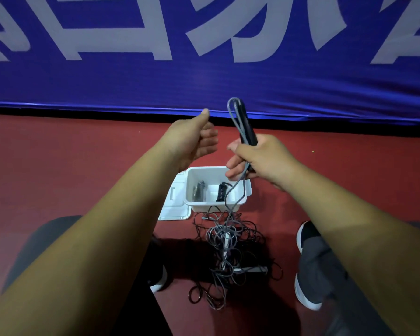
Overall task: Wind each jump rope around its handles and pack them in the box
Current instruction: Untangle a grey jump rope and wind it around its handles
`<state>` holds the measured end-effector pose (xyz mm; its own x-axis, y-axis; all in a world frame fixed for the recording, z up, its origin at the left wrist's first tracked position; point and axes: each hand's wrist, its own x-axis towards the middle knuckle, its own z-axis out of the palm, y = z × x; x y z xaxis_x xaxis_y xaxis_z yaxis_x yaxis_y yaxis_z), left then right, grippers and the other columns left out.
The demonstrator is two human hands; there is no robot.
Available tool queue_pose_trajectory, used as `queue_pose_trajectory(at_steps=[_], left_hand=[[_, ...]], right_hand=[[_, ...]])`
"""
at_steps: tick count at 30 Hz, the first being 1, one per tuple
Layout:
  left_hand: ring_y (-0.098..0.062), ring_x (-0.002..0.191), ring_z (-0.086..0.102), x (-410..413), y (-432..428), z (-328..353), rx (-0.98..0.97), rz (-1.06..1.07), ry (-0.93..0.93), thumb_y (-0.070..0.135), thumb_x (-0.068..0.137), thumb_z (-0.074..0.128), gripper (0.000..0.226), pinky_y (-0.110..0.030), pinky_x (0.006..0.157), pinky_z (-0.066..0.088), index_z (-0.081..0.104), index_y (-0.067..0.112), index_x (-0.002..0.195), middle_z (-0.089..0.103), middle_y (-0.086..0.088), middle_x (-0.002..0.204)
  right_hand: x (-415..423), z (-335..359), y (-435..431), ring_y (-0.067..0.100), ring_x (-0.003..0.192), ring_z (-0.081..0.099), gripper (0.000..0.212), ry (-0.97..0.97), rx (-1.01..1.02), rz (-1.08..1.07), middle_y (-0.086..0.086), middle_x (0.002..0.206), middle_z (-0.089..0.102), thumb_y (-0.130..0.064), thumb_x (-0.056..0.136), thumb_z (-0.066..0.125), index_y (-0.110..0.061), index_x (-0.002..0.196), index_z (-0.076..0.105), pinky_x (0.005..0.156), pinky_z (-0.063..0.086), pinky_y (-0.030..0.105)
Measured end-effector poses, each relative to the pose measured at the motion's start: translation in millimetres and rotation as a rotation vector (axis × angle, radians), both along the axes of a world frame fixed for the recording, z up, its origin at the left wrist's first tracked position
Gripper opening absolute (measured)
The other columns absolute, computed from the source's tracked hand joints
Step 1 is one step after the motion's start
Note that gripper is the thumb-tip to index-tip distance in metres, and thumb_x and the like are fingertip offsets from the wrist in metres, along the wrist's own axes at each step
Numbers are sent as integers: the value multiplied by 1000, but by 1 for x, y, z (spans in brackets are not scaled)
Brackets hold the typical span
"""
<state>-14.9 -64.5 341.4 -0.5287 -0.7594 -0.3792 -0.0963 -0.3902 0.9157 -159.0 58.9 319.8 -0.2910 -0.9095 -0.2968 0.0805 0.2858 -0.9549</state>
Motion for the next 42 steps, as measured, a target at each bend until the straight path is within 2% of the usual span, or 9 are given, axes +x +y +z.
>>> queue_pose_trajectory(at_steps=[5,8,11,20,27,31,34,37,42], left_hand=[[-26,100,70,2,15,-34,-100,-405,-473,34,108,50,32,-37,86,54,64,9,124,72,-12,121],[-14,135,58,5,26,-36,-139,-689,-291,9,102,52,39,-31,112,42,64,21,137,67,6,140],[-17,146,49,10,37,-25,-79,-900,-44,-12,99,46,52,-33,125,32,54,7,147,59,-7,151],[-43,149,41,19,36,-7,115,-895,140,49,104,44,44,-58,128,17,52,9,121,61,-25,141],[-24,103,68,22,32,-11,-164,-612,167,17,110,49,18,-42,102,47,65,12,113,72,-8,101],[-27,106,71,26,22,-5,-439,-720,-149,9,104,62,23,-43,106,51,69,12,125,78,-6,118],[-19,101,75,29,18,-4,-625,-759,-432,27,99,72,16,-45,105,54,78,20,112,81,3,98],[-13,81,76,33,17,-4,-625,-779,-634,54,98,66,32,-34,90,55,81,26,101,80,3,79],[-37,75,78,35,15,-12,-421,-580,-565,46,107,56,42,-37,61,60,76,9,101,68,-16,69]], right_hand=[[0,31,3,41,79,79,20,-104,-97,-52,23,83,75,-13,106,64,1,118,60,69,66,46],[2,46,4,42,80,79,25,-160,-152,-92,23,84,75,-13,106,63,5,122,58,71,67,48],[-1,56,4,43,85,79,28,-142,-198,-136,23,87,77,-15,107,62,5,125,56,75,67,52],[-11,64,8,42,86,80,32,-76,-263,-215,25,85,76,-16,106,61,6,128,56,76,66,52],[-18,68,11,36,87,81,29,-7,-300,-270,22,93,79,-25,111,57,-4,131,55,79,67,49],[-17,67,12,36,87,81,27,38,-270,-227,21,95,80,-23,110,58,-6,131,55,83,66,52],[-16,61,9,36,83,81,26,136,-260,-209,20,91,79,-20,109,58,-7,132,54,83,65,57],[-17,62,6,36,82,81,26,169,-274,-217,20,90,79,-20,109,58,-8,133,53,81,66,56],[-23,61,4,35,83,81,25,159,-234,-219,17,94,81,-23,109,60,-8,128,56,78,67,54]])
